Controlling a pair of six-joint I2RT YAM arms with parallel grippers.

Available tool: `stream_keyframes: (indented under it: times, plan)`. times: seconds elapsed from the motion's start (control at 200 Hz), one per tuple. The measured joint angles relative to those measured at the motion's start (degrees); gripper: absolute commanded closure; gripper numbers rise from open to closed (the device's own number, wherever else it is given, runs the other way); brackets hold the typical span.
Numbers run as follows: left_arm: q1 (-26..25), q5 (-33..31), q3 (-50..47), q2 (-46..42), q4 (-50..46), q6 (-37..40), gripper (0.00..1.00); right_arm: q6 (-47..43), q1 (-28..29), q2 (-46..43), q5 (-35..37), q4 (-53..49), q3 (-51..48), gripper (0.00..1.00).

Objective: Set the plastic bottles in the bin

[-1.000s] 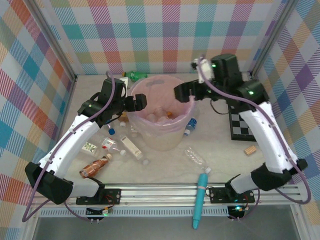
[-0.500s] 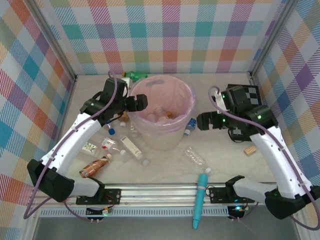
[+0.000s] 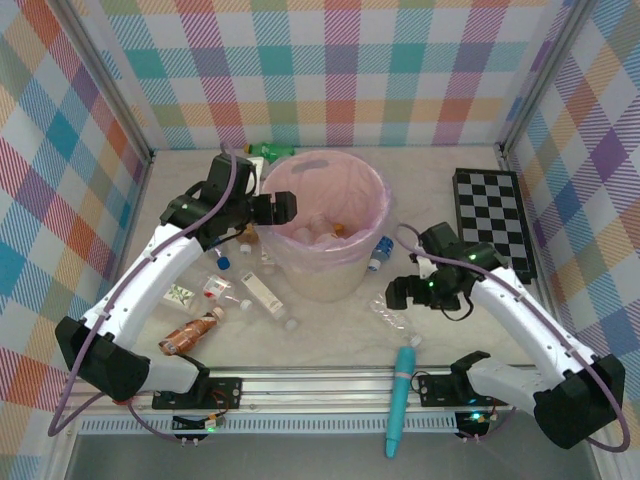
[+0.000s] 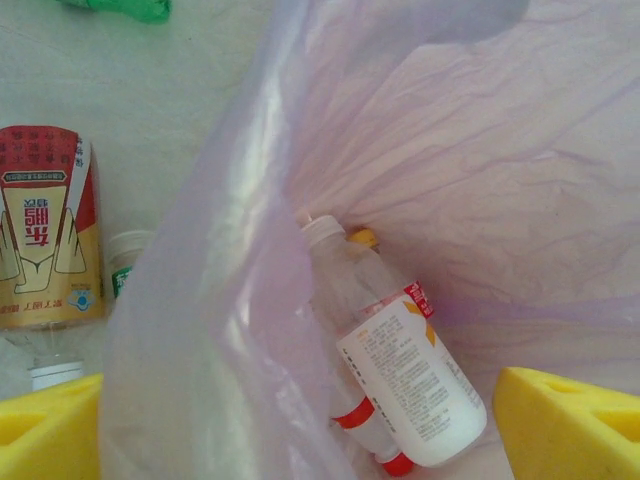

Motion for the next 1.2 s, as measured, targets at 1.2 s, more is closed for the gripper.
stream_keyframes:
  times: [1.2]
  plan:
    - [0.0,1.0,-8.0,-5.1,9.7,8.8,0.09,9.3,7.0,17.2,5.3,22.2,-13.2,0.06]
